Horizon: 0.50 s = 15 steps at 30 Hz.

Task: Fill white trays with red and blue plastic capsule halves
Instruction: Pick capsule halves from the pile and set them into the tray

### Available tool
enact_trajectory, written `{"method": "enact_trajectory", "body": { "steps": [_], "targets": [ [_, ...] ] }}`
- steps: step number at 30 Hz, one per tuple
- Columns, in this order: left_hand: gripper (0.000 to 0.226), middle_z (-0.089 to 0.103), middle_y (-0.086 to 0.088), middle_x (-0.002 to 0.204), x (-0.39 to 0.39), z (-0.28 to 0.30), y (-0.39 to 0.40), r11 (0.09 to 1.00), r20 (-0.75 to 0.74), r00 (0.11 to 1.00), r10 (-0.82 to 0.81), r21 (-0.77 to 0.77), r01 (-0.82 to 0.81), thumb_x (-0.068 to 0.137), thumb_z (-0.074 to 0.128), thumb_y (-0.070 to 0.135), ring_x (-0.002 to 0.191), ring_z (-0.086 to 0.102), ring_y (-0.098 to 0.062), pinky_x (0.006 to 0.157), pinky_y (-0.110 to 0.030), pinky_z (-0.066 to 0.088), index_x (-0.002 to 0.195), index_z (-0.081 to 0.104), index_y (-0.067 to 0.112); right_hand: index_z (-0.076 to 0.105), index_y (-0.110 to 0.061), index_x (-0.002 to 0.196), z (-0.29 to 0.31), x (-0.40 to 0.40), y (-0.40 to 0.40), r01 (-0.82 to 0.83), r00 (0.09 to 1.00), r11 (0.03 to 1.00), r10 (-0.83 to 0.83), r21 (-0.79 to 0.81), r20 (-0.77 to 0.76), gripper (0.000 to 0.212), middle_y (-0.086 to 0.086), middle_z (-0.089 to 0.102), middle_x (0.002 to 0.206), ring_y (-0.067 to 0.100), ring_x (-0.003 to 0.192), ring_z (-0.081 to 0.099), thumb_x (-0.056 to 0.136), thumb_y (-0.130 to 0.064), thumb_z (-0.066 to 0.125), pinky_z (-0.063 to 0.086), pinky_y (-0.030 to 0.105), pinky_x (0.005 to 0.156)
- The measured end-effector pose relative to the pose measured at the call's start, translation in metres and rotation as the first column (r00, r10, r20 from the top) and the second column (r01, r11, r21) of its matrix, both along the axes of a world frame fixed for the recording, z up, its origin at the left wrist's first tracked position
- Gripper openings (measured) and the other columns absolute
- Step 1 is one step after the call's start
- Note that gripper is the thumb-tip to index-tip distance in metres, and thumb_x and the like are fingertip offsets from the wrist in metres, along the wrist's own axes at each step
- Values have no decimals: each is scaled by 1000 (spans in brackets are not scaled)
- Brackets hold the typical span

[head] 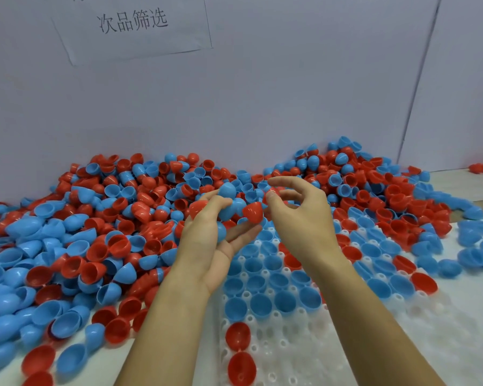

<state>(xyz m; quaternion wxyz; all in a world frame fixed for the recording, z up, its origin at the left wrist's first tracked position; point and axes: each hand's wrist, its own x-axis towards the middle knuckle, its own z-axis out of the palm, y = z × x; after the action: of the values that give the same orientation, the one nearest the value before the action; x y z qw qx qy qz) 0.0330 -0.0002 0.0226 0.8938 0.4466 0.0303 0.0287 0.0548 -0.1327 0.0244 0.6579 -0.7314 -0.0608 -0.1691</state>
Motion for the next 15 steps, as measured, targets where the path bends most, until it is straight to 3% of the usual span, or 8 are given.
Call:
{"method": "enact_trajectory", "body": {
  "steps": [2,5,9,12,15],
  "targets": [
    [18,68,-24,119,0,1,2,996,-54,998,42,-78,-46,94,58,7,95,74,-40,79,-46,63,112,60,8,72,-29,103,2,0,-1,-27,999,999,26,28,27,19,-5,72,86,11,76,72,94,-16,61,59,21,69],
    [15,67,-25,116,-2,3,5,969,-98,994,38,-238,-61,91,60,8,99,73,-39,78,-43,62,106,62,6,71,-24,96,6,-3,-2,-120,993,985,116,128,39,20,-3,73,84,14,76,73,93,-9,60,60,25,70],
    [29,70,-22,109,-3,4,3,924,-112,993,23,-378,-64,88,67,12,83,74,-33,68,-39,62,115,63,5,68,-14,94,7,-4,0,-253,967,928,247,272,57,1,1,71,81,15,79,72,93,-14,67,57,25,71],
    [29,74,-21,104,-1,2,-1,940,-150,989,18,-335,-68,90,70,16,78,74,-26,66,-32,62,116,66,5,67,-12,93,4,-4,3,-240,971,943,228,229,79,7,-3,70,78,16,78,72,89,-13,73,60,31,77],
    [28,73,-16,99,3,-2,-6,972,-187,982,15,-229,-59,91,69,13,75,72,-20,61,-26,60,117,68,4,69,-15,93,4,-7,6,-268,961,945,248,187,122,10,-3,73,87,11,76,72,91,-5,68,58,23,71]
  ]
}}
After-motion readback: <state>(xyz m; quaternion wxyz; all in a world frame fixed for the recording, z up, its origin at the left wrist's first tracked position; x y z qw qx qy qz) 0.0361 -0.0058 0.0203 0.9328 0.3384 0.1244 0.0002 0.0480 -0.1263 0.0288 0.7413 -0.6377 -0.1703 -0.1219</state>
